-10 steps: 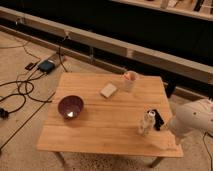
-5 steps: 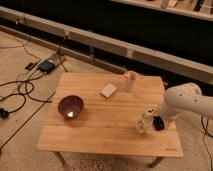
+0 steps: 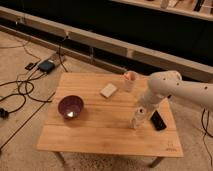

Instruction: Knock the bottle over

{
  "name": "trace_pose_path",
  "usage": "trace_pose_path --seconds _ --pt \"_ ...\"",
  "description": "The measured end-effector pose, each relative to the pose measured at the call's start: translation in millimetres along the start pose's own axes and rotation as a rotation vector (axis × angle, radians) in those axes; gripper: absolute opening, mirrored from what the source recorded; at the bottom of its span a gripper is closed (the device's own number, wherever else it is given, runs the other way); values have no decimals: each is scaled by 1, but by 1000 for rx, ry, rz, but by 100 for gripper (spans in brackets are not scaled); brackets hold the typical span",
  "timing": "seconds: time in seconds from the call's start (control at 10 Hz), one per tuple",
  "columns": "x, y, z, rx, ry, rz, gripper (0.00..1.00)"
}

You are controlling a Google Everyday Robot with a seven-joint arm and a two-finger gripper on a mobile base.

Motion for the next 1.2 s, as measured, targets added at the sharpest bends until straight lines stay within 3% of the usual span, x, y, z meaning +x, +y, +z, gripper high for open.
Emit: trace_pose_path --seconds 0.6,1.2 --pt "-23 33 10 -9 -36 -32 65" --pt "-66 83 6 -46 -68 -16 65"
